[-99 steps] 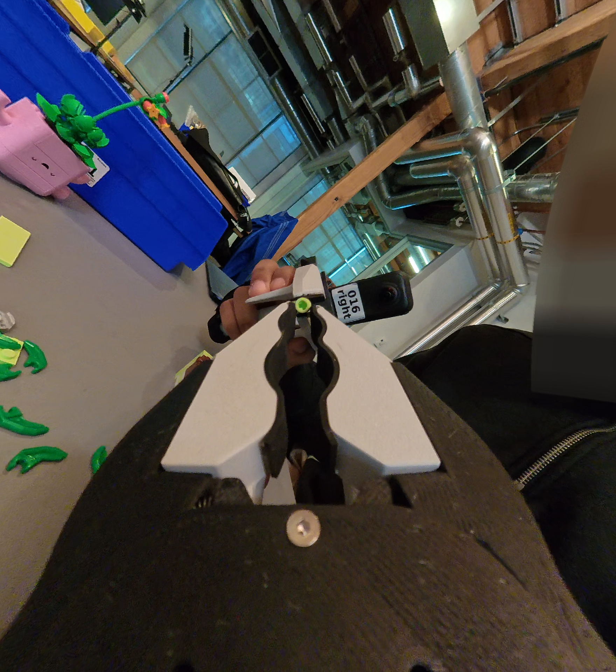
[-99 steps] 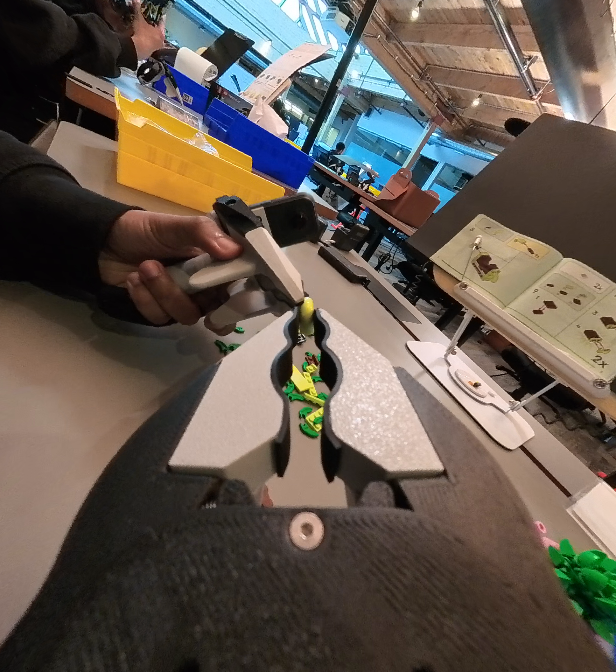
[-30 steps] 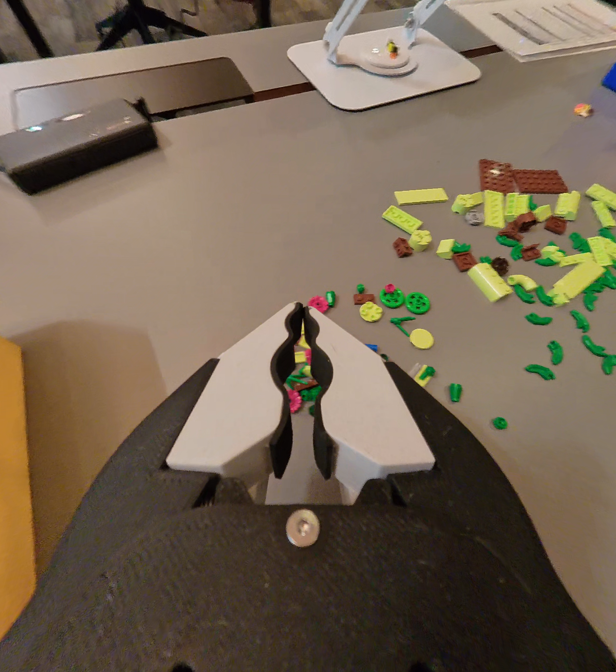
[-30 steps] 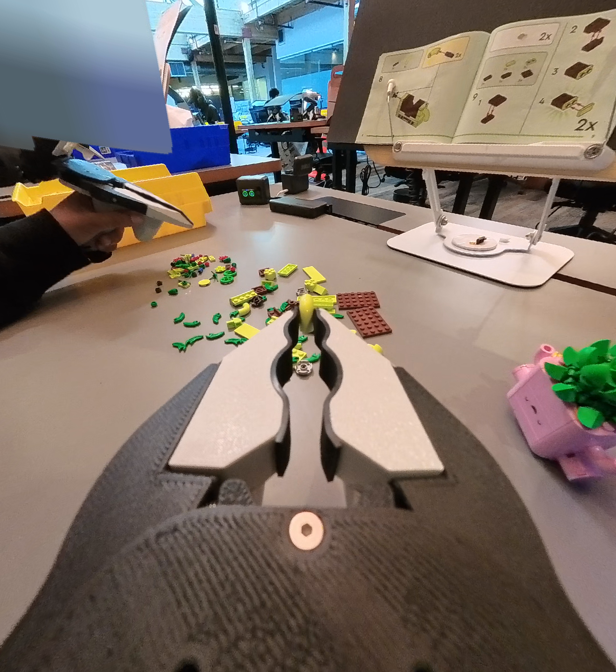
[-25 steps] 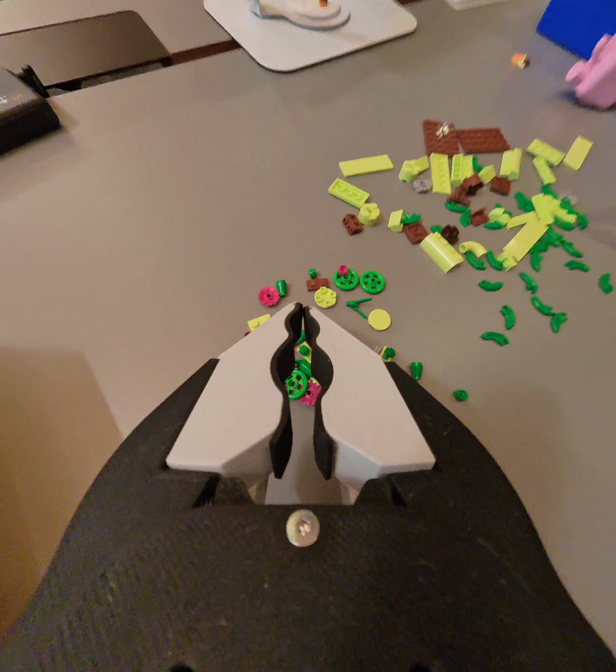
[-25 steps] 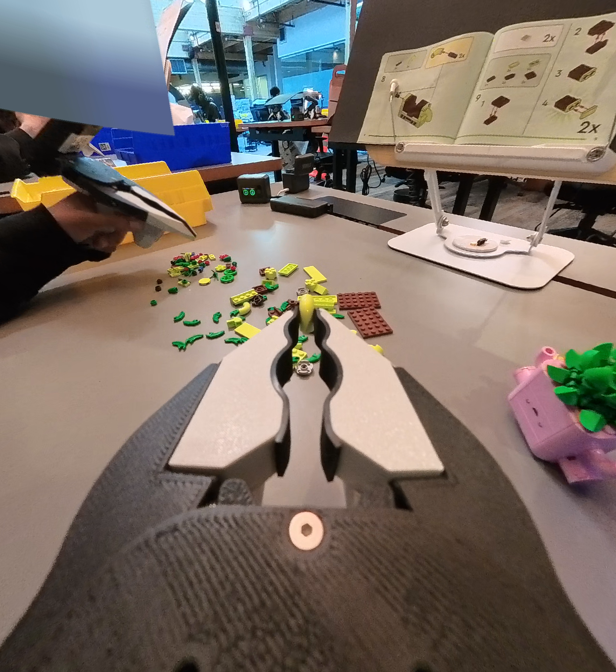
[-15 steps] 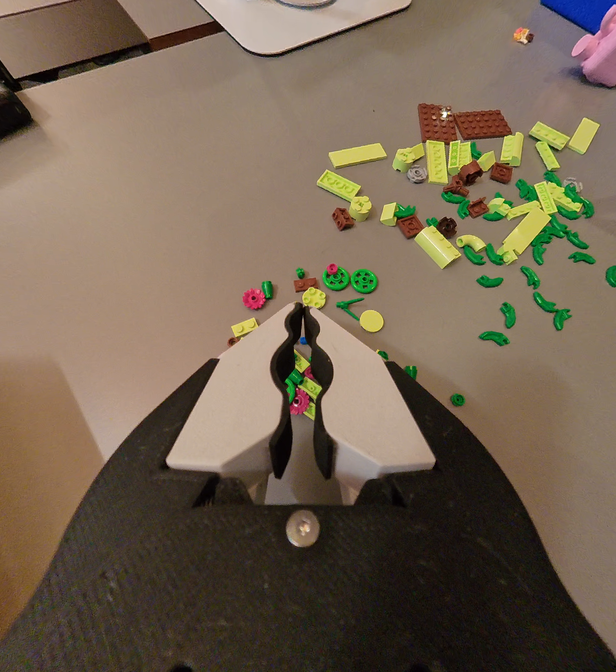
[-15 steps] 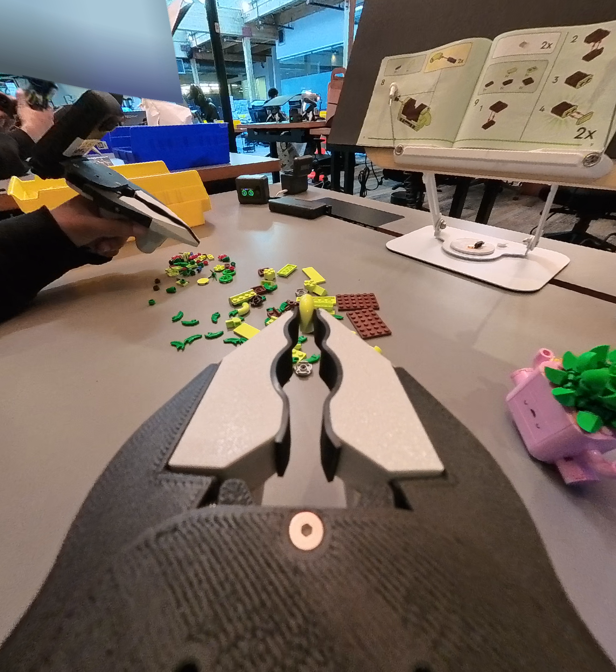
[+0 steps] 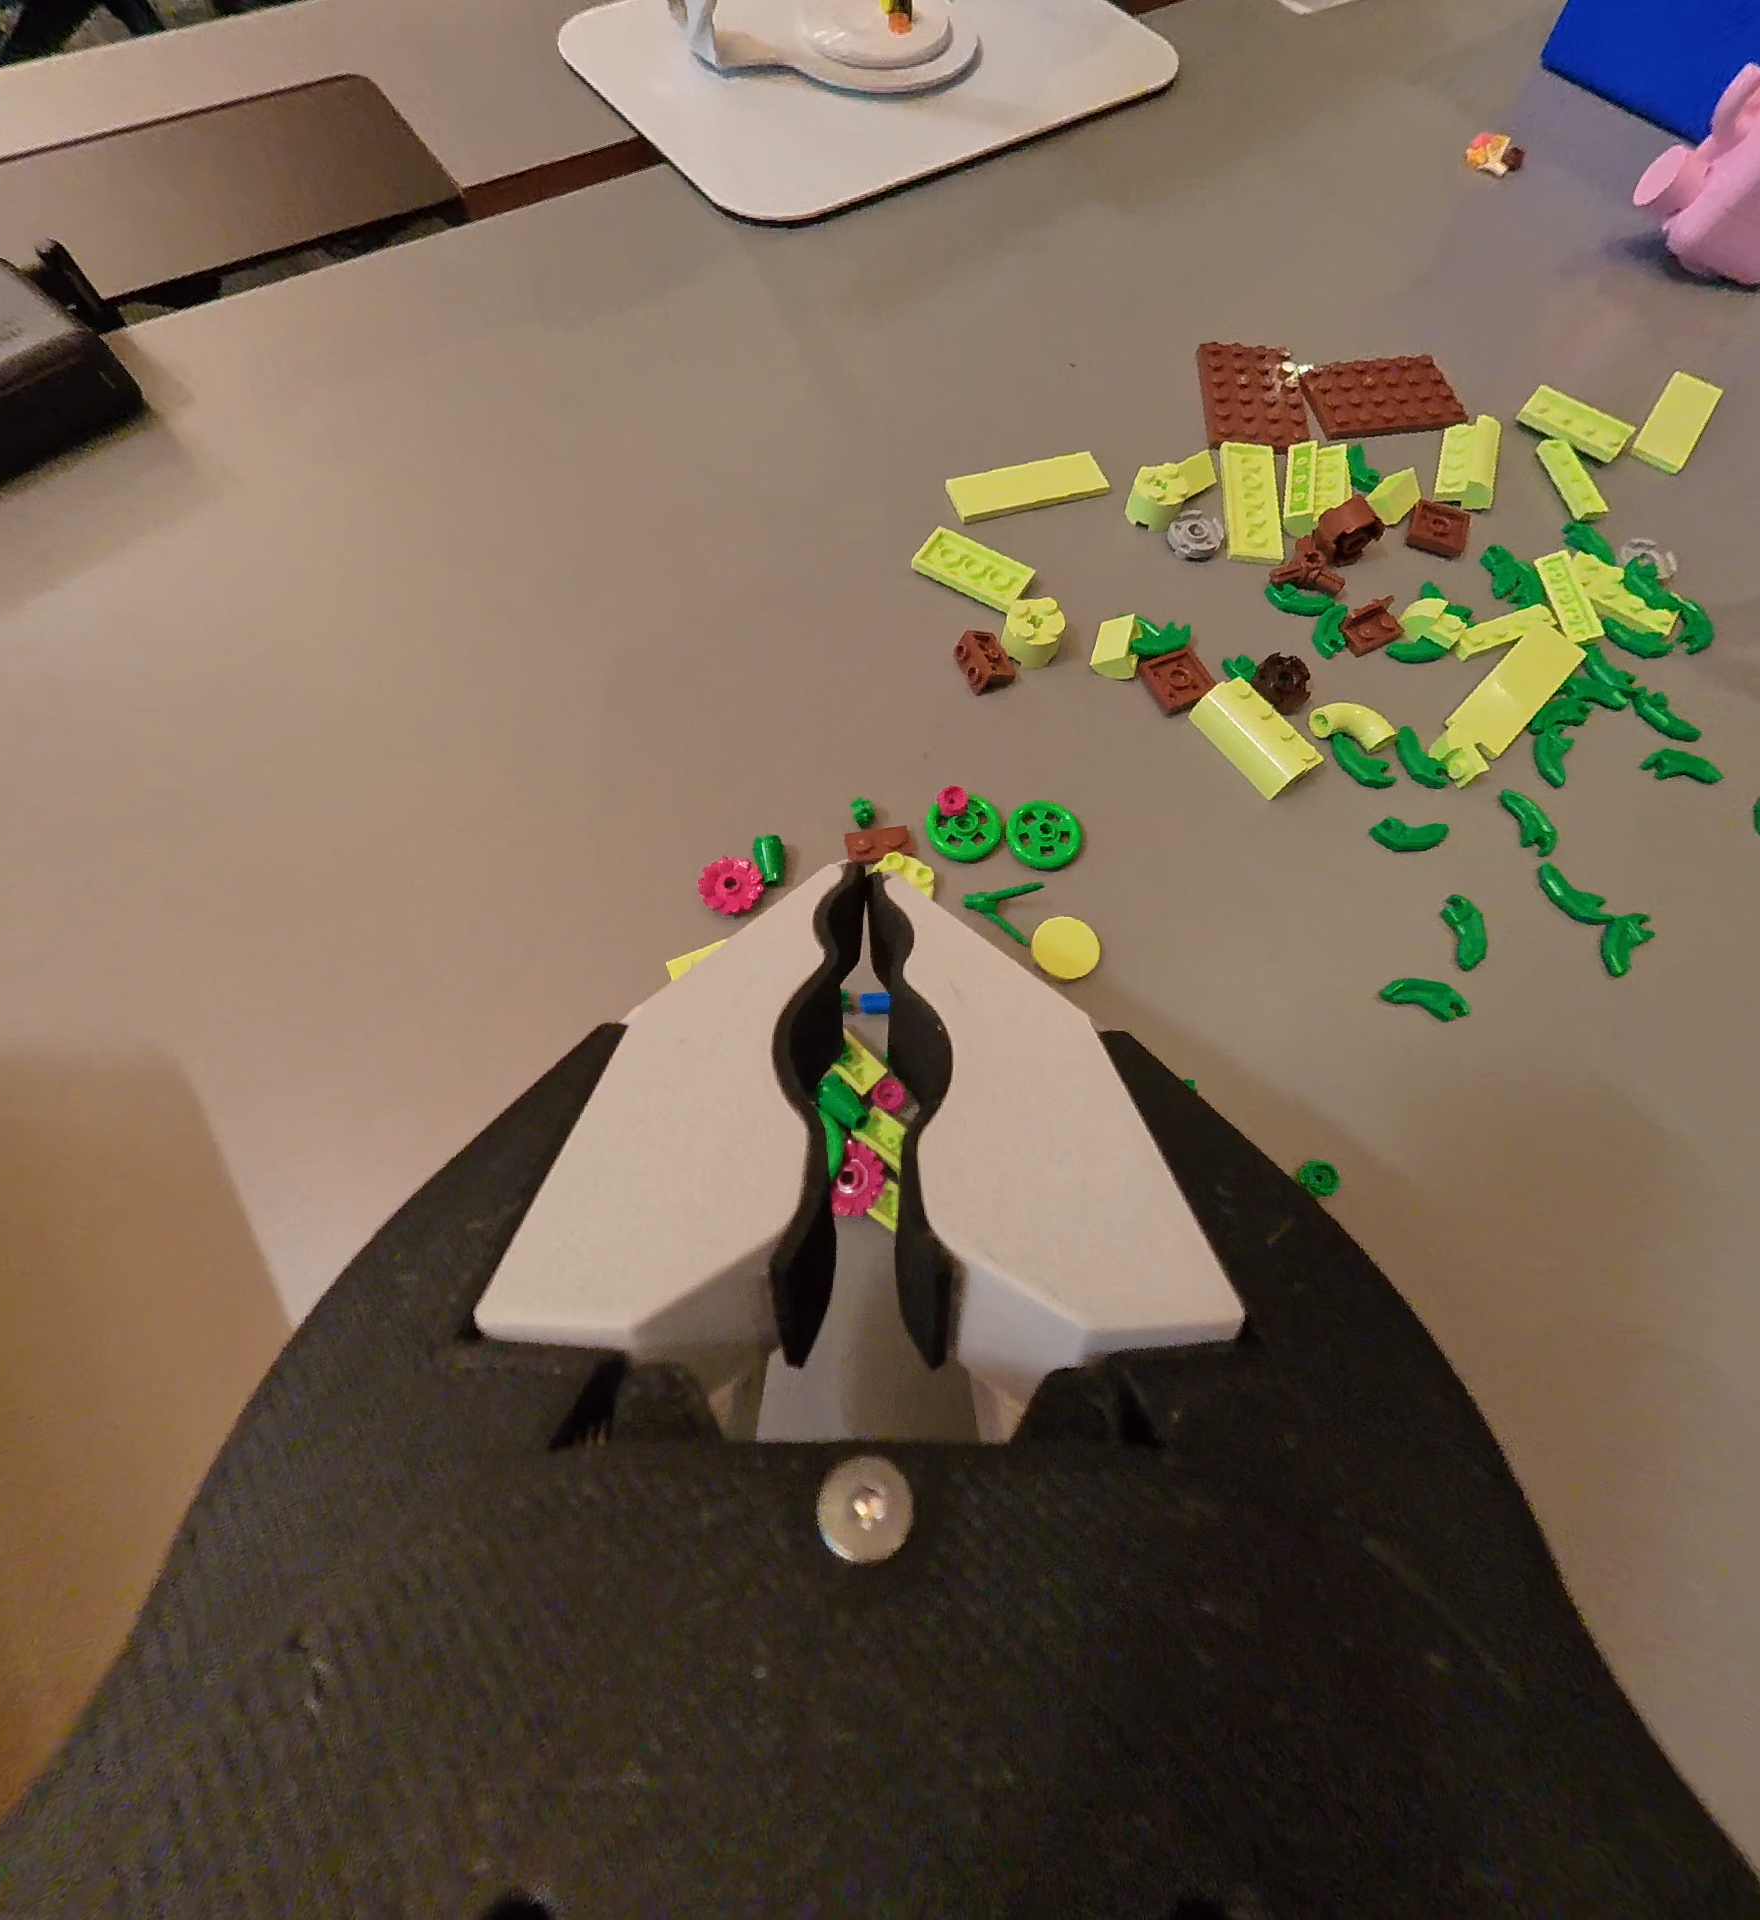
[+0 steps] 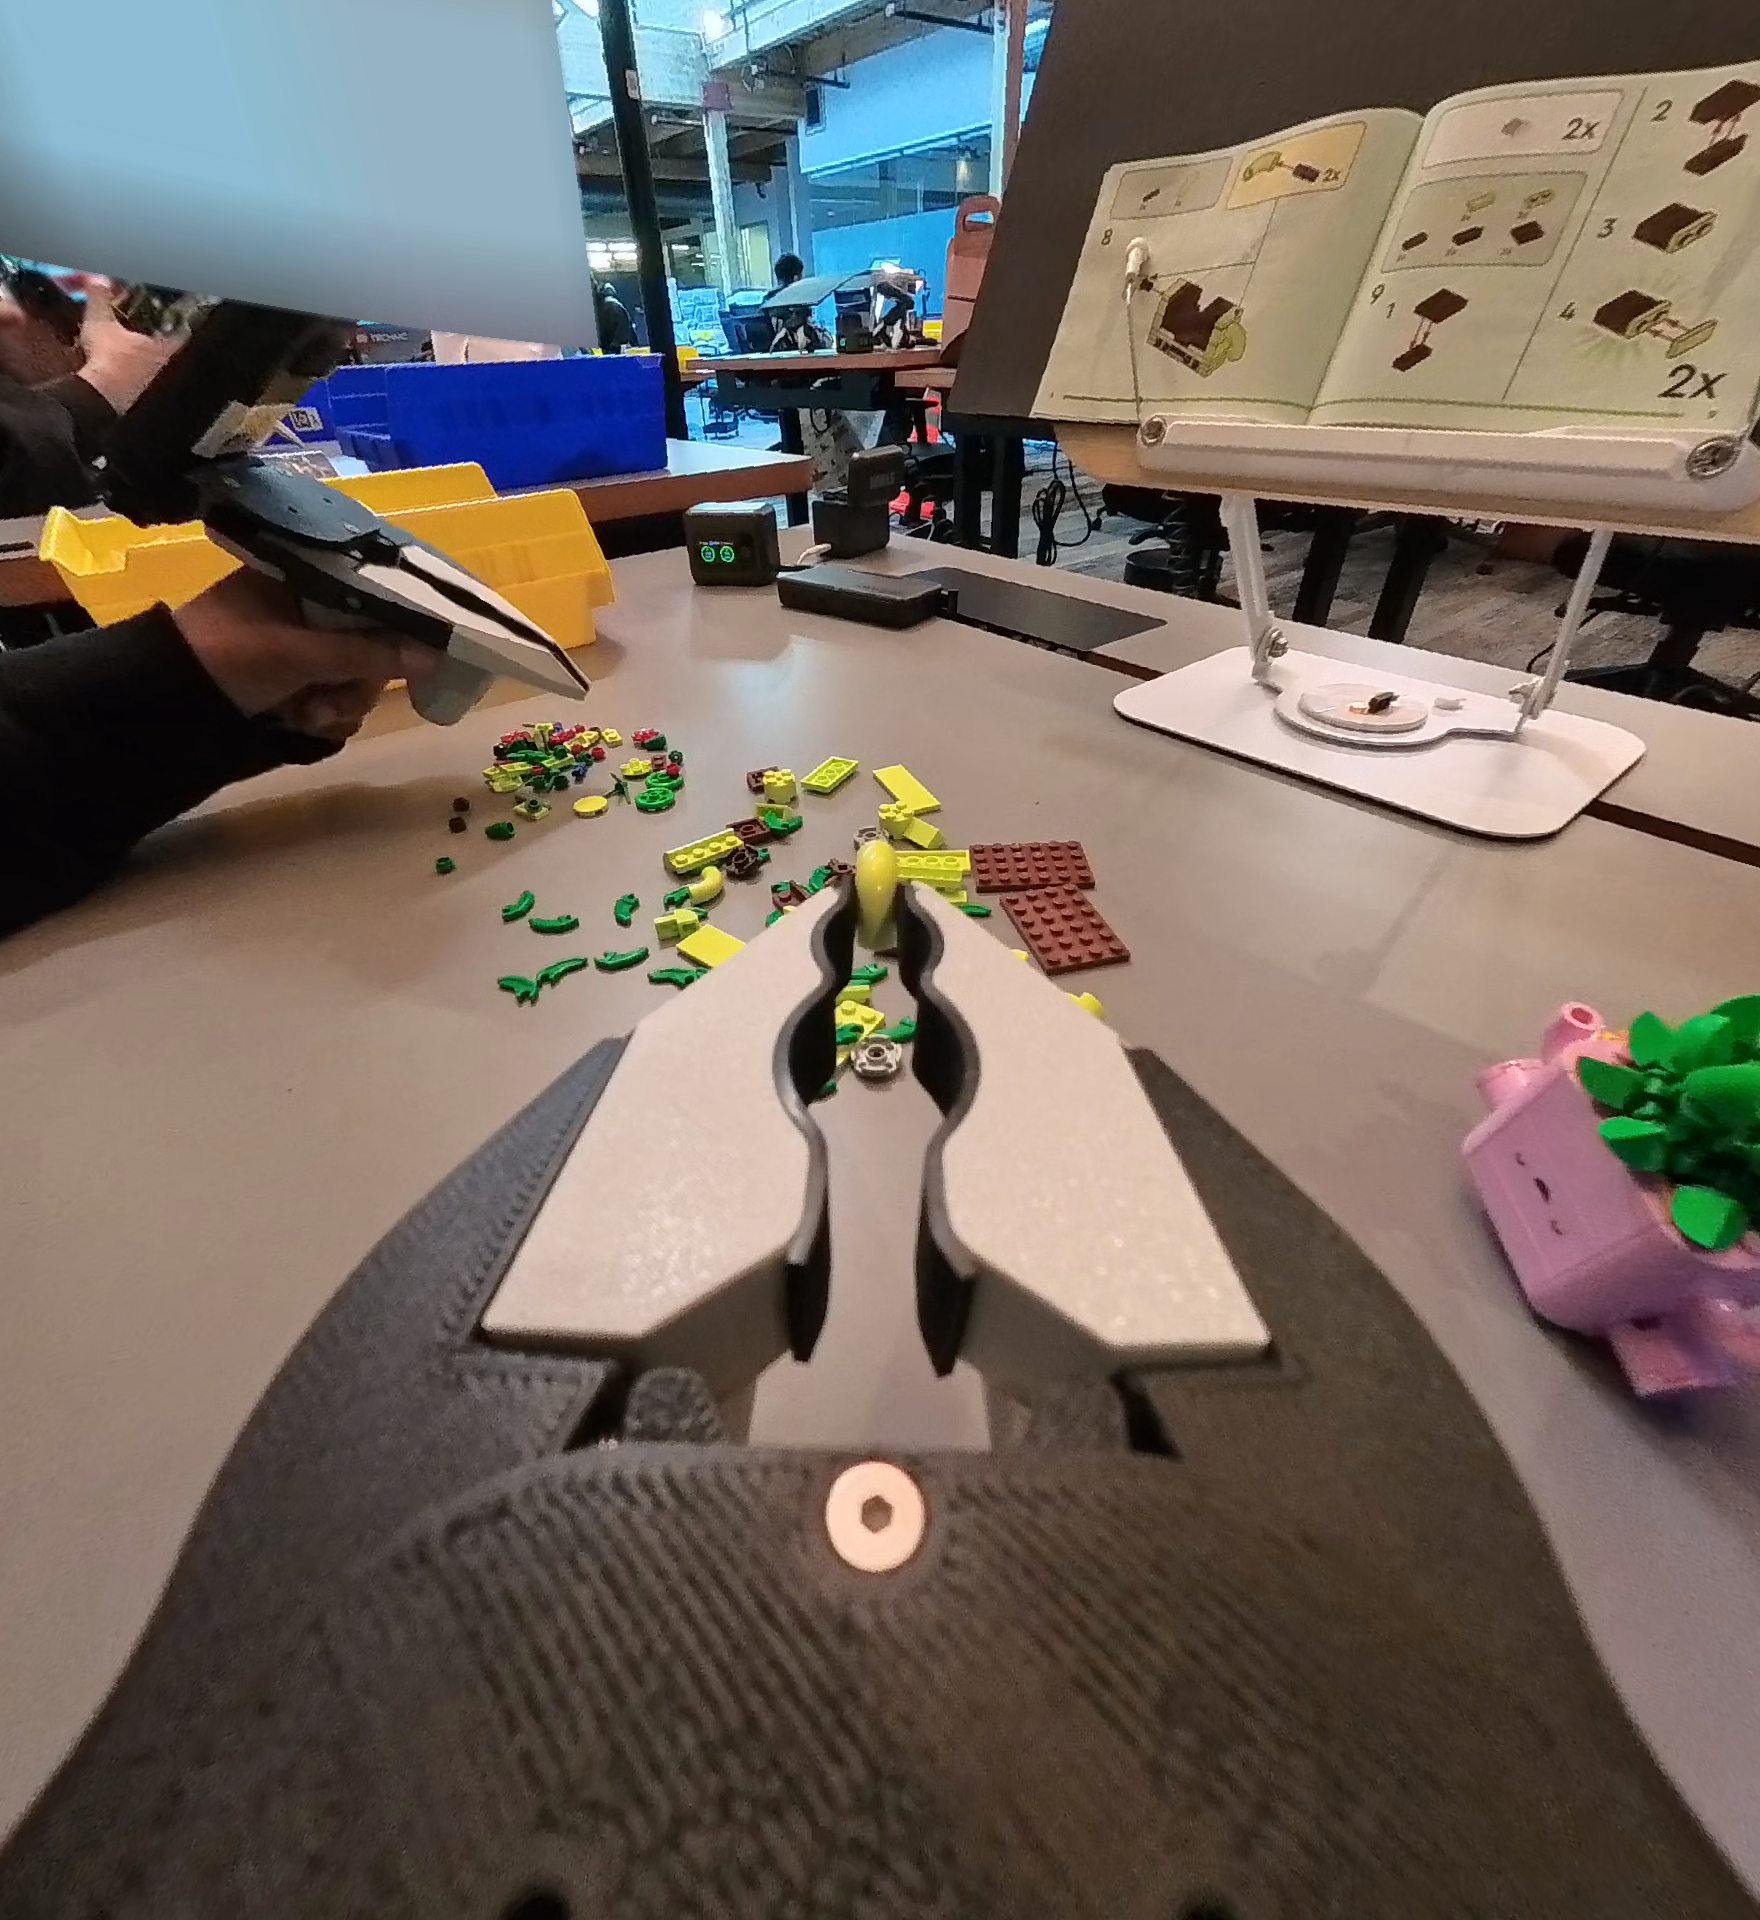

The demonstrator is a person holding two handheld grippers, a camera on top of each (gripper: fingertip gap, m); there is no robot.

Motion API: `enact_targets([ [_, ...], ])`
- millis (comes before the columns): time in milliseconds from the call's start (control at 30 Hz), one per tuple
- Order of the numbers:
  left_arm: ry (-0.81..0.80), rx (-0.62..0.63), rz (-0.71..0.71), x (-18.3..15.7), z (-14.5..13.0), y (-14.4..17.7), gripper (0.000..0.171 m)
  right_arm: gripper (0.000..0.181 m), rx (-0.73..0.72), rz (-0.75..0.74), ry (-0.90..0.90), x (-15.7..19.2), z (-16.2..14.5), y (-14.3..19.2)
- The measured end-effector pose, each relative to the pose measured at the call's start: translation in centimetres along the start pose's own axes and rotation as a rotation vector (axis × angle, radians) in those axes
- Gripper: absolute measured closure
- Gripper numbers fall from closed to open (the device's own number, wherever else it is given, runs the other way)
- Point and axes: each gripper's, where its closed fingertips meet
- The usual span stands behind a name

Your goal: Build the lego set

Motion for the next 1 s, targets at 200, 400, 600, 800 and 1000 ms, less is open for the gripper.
enact_targets([
  [200, 0.011, -0.026, 0.015, 0.6, 0.2, 0.1, 0.171, 0.177, -0.003, -0.001, -0.005, -0.1, 0.0, 0.0],
  [400, 0.007, -0.061, 0.04, 1.1, 0.6, 0.3, 0.171, 0.177, -0.008, 0.0, -0.01, -0.2, 0.1, 0.0],
  [600, 0.016, -0.069, 0.049, 1.6, 0.6, 0.5, 0.171, 0.177, -0.011, -0.003, -0.011, -0.2, 0.1, 0.0],
  [800, 0.012, -0.075, 0.056, 1.7, 0.7, 0.5, 0.171, 0.176, -0.011, -0.004, -0.005, -0.2, 0.1, 0.0],
  [1000, 0.006, -0.077, 0.063, 1.7, 0.7, 0.6, 0.171, 0.176, -0.01, -0.004, 0.002, -0.1, 0.1, 0.0],
])
Point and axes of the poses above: each gripper's, where its closed fingertips meet, y back along the fingers, z out of its top, x = y × z across the jaws, and after that the axes turned 12 degrees about y, right-handed
